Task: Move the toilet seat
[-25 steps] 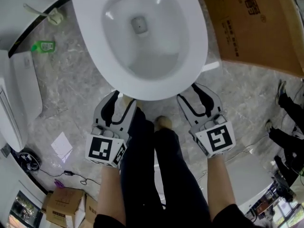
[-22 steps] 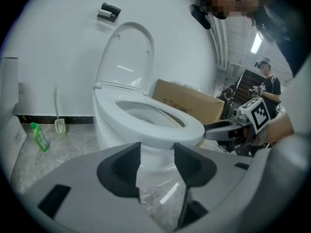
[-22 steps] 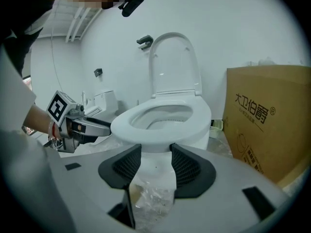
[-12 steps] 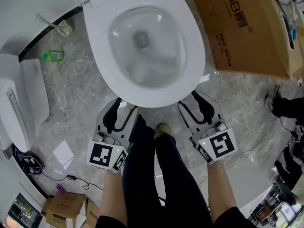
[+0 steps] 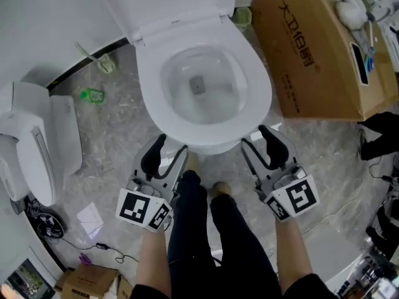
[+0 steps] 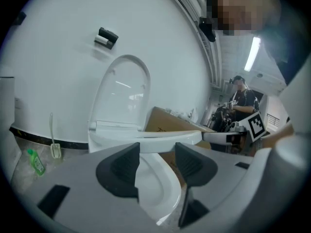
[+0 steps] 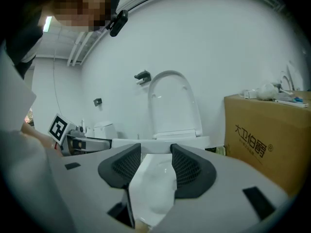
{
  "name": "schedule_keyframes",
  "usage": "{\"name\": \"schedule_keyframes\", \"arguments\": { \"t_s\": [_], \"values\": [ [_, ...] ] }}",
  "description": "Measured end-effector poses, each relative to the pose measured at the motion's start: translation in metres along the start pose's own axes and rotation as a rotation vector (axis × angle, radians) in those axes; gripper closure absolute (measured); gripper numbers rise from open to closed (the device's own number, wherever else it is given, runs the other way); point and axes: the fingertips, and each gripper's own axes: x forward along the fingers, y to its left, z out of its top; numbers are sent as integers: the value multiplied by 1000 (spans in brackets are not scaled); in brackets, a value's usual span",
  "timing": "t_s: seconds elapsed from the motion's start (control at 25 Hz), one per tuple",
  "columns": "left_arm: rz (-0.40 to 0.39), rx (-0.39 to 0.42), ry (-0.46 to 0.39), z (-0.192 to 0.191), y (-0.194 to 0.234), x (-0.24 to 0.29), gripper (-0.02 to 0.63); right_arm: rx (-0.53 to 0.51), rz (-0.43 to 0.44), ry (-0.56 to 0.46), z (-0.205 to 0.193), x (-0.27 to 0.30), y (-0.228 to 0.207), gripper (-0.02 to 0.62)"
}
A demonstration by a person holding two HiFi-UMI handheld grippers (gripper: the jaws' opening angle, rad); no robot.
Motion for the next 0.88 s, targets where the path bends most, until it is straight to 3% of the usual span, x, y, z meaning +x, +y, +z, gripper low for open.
{"name": "schedule_keyframes", "arguments": {
  "t_s": [0.32,0.64,0.88],
  "values": [
    [-5,18,-73,86,14,5,368,25,-9,-121,87,20,-1,384],
    [-24,-14,-146,161,36,21,367,52,-27,-199,163,52,-10,387],
    [-39,-63,-192,216,64,42,367,-19,-58,-196,216,89,-22,412]
  ]
}}
